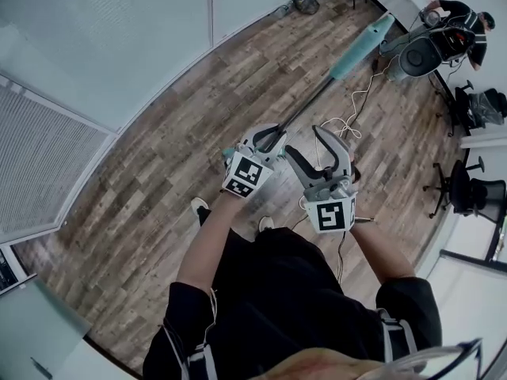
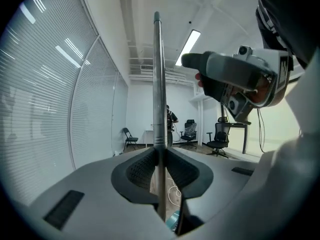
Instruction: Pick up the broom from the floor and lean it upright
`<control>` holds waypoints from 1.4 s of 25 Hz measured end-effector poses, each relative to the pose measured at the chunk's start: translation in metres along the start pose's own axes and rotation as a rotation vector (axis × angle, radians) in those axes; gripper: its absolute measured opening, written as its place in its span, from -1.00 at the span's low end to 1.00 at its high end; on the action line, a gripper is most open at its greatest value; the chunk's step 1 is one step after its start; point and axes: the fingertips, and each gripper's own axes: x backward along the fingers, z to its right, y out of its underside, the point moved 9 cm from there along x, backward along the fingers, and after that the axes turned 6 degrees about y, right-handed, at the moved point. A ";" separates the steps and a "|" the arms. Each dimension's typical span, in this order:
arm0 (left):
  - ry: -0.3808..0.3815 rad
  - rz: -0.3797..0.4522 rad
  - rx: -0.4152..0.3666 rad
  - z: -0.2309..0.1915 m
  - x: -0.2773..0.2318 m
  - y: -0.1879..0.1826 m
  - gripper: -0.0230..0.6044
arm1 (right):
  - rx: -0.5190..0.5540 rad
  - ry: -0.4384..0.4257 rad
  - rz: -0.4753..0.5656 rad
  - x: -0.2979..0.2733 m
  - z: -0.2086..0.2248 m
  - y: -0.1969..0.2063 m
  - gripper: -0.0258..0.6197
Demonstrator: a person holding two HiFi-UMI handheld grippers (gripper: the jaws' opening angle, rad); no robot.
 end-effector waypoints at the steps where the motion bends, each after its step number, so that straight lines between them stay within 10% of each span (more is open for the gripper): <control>1: -0.008 -0.006 0.003 -0.003 0.001 0.001 -0.65 | -0.143 -0.007 -0.002 -0.005 0.000 0.002 -0.02; 9: -0.055 -0.020 0.048 0.000 0.019 0.011 -0.65 | -0.822 -0.062 0.067 -0.031 0.006 0.017 -0.02; 35: -0.100 0.002 0.069 -0.156 0.176 0.038 -0.65 | -0.901 -0.194 0.070 -0.212 -0.104 -0.079 -0.04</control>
